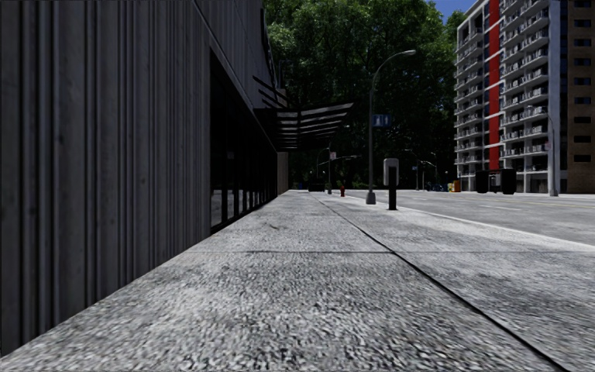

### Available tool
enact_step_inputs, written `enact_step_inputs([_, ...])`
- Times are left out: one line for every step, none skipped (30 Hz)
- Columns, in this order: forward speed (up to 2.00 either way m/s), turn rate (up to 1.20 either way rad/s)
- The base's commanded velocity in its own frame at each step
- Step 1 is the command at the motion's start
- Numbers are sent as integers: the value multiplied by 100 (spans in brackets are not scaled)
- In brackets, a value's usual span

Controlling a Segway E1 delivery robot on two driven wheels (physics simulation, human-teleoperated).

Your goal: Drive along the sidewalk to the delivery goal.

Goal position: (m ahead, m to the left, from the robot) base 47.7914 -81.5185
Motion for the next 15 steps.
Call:
enact_step_inputs([200,0])
enact_step_inputs([200,0])
enact_step_inputs([200,0])
enact_step_inputs([200,0])
enact_step_inputs([200,0])
enact_step_inputs([200,0])
enact_step_inputs([200,0])
enact_step_inputs([200,0])
enact_step_inputs([200,0])
enact_step_inputs([200,0])
enact_step_inputs([200,0])
enact_step_inputs([200,0])
enact_step_inputs([200,0])
enact_step_inputs([200,0])
enact_step_inputs([200,0])
